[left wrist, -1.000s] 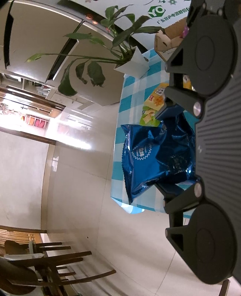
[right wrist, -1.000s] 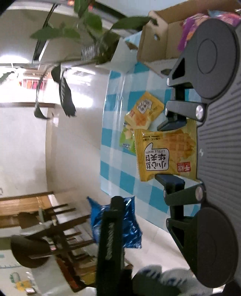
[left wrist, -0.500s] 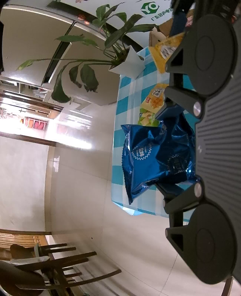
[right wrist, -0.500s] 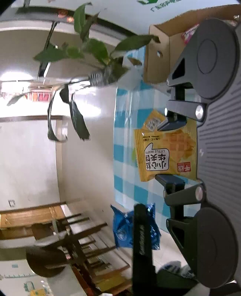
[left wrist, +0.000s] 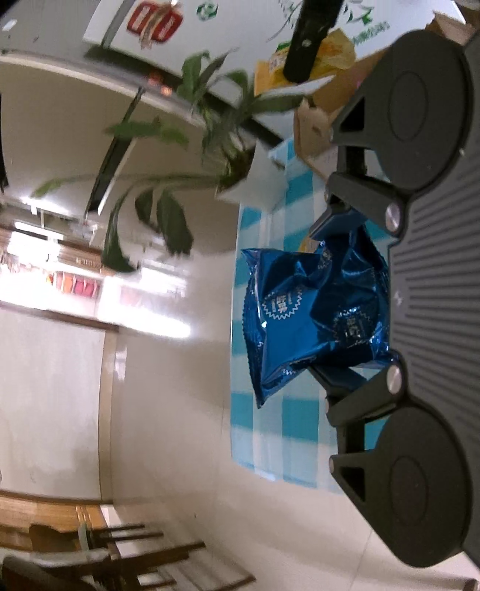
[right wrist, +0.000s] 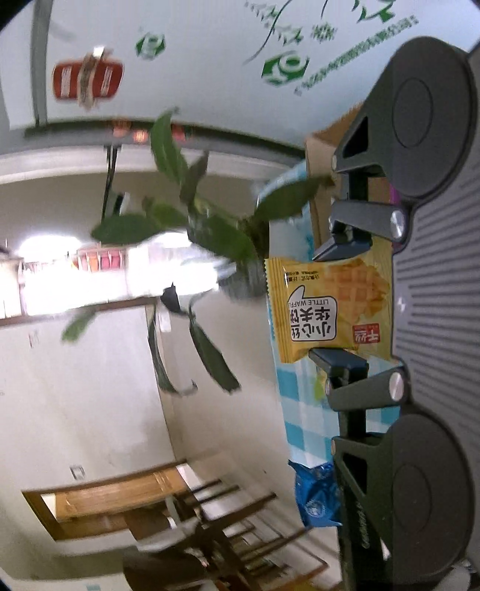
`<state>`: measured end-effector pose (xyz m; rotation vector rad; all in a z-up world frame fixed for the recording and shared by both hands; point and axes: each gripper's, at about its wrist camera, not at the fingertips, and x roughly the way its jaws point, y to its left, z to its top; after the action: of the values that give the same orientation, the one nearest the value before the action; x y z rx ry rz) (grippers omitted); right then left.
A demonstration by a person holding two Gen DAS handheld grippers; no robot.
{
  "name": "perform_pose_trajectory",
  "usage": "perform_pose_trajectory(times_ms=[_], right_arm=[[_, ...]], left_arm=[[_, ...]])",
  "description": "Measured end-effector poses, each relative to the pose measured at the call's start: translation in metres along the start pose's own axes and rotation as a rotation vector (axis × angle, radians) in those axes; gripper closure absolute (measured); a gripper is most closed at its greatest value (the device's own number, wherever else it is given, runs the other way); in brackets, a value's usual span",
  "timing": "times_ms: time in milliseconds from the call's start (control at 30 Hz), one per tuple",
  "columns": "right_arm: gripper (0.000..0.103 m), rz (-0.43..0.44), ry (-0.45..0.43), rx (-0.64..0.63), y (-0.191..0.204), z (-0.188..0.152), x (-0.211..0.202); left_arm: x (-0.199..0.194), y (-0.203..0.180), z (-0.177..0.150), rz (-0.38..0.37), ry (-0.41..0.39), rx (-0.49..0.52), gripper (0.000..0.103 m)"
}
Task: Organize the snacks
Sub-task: 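Carry the dark blue bag and yellow waffle pack over the cardboard box with both grippers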
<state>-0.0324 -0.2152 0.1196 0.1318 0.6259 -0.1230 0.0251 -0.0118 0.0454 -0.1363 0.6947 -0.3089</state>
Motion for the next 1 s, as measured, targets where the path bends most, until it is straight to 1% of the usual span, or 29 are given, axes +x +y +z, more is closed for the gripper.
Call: perform_pose_trajectory(times_ms=[333,467,567,667,867,900,933,967,1000], right_arm=[[0.048,-0.082,-0.001,0.056,-0.044,0.004,-0.007],[0.048,-0.103,-0.01,0.095,-0.063,0.005,-0.011],[0.048,-0.124,-0.01,0.133,-0.079,0.007,-0.011],[0.048,-0.14,-0.009,0.156,-0.089,0.006,-0.014],[0.047,-0.148,-0.026,0.195,-0.098,0.007,-0.017],[0.046,-0.15,-0.027,0.204,-0.099,0.007,-0.017],[0.042,-0.152,-0.029,0.215,-0.101,0.007,-0.016],[0.037,-0.156,-0.029,0.223,-0.103,0.007,-0.016],[0.029,-0.162,-0.03,0.228,-0.103,0.007,-0.017]], left_arm=[[0.004,-0.058,-0.012,-0.179,0.005,0.068,0.034],[0.009,-0.08,-0.012,-0.249,0.011,0.084,0.034],[0.016,-0.098,-0.011,-0.27,0.011,0.096,0.034],[0.027,-0.108,-0.011,-0.294,0.031,0.079,0.034],[0.048,-0.137,-0.012,-0.323,0.058,0.068,0.033],[0.05,-0.141,-0.012,-0.324,0.059,0.069,0.03],[0.053,-0.145,-0.012,-0.32,0.062,0.073,0.028],[0.054,-0.148,-0.012,-0.317,0.062,0.079,0.025],[0.053,-0.151,-0.013,-0.316,0.057,0.087,0.023]])
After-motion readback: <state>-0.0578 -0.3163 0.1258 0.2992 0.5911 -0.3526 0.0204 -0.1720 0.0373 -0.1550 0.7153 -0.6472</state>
